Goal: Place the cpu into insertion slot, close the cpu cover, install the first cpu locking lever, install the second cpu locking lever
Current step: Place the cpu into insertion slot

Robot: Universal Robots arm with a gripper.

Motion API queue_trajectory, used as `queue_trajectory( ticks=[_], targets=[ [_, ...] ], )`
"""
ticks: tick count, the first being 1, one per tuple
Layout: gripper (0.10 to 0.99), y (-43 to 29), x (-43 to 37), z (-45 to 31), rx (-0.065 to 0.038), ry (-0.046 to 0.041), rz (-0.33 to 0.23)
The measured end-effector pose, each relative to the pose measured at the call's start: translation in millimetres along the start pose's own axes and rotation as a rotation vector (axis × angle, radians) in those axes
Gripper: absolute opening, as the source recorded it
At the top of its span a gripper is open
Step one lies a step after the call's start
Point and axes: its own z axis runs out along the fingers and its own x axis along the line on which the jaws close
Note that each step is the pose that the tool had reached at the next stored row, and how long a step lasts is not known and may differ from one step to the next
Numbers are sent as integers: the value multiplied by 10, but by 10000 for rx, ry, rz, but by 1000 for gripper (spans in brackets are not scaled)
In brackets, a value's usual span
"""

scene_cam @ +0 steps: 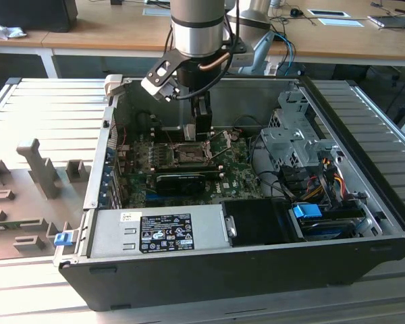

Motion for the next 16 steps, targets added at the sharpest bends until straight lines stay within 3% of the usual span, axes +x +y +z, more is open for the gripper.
queue_trajectory(
  ticks=[5, 10, 16],
  targets=[
    [529, -2, 13, 14, 1, -1, 2],
    [529, -14, 48, 128, 1, -1, 0],
    [529, -17, 55, 163, 1, 0, 1]
  ],
)
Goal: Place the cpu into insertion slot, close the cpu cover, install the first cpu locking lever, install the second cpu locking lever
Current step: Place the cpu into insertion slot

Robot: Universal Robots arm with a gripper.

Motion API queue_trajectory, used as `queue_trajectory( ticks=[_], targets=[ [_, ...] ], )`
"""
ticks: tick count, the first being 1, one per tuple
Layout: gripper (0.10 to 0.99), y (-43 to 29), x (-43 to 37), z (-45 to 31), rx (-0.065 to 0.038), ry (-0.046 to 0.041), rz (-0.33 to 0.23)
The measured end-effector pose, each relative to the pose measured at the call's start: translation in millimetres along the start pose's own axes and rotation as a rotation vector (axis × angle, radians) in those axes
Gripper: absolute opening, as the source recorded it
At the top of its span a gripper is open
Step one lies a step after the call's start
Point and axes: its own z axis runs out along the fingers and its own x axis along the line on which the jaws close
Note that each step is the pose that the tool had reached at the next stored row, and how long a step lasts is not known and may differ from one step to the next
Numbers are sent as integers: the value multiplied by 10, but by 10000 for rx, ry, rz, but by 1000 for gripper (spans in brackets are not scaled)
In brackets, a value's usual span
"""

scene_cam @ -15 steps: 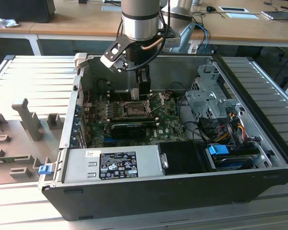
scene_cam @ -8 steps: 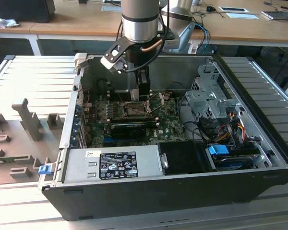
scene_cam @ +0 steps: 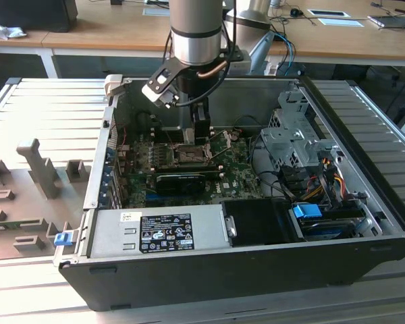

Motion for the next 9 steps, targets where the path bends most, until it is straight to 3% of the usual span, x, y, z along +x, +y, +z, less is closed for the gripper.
queue_trajectory(
  ticks=[9],
  targets=[
    [529, -3, 31, 38, 0, -1, 3]
  ],
)
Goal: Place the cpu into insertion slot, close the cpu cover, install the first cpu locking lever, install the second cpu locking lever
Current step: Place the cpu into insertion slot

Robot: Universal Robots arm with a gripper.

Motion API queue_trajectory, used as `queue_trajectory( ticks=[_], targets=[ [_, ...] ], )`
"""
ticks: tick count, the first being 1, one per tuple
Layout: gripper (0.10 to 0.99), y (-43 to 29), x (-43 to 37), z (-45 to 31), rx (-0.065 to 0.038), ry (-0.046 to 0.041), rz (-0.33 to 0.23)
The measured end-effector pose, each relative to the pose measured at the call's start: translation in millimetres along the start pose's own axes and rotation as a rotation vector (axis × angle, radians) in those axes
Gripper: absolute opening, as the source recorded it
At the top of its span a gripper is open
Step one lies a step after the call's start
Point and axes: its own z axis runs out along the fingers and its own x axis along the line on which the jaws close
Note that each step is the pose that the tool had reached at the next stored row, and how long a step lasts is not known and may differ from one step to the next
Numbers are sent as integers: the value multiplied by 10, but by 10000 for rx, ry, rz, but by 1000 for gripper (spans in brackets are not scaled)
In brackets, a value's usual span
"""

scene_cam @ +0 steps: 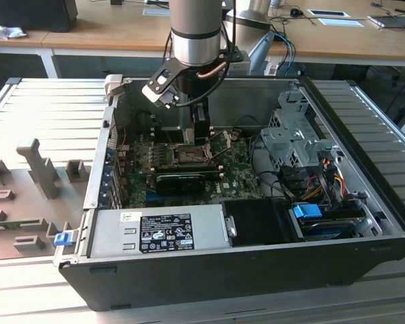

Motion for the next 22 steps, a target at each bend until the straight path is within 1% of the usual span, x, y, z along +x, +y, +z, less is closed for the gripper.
queue_trajectory(
  ticks=[2, 4, 22],
  targets=[
    [529, -2, 4, 27, -1, 0, 9],
    [529, -6, 10, 75, -2, 0, 15],
    [529, -10, 11, 118, -2, 0, 17]
  ],
)
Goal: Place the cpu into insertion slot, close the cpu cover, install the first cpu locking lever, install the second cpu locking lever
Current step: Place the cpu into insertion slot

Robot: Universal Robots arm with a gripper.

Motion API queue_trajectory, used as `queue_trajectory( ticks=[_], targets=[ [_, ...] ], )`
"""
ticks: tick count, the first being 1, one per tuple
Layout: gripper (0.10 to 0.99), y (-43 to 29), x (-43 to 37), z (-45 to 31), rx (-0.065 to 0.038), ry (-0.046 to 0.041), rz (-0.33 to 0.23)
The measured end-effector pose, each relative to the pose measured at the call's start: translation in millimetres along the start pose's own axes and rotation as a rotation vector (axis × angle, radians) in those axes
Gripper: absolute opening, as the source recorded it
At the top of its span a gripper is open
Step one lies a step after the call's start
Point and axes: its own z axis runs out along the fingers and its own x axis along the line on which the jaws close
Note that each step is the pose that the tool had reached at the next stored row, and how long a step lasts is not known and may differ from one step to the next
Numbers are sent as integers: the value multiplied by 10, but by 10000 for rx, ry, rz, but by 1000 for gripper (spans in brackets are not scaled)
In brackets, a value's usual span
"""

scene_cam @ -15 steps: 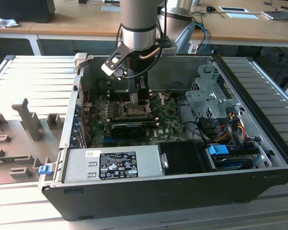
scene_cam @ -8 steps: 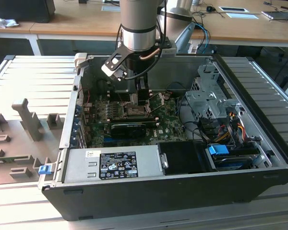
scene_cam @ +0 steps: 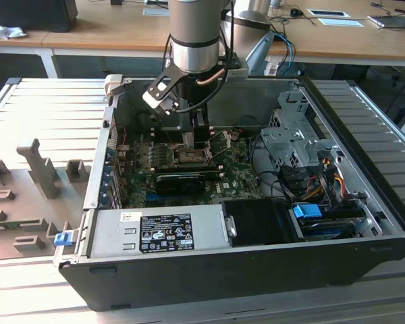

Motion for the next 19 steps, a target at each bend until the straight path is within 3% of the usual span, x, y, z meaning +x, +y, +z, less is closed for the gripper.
queue_trajectory(
  ticks=[19],
  targets=[
    [529, -60, 23, 145, -4, -7, 92]
  ],
)
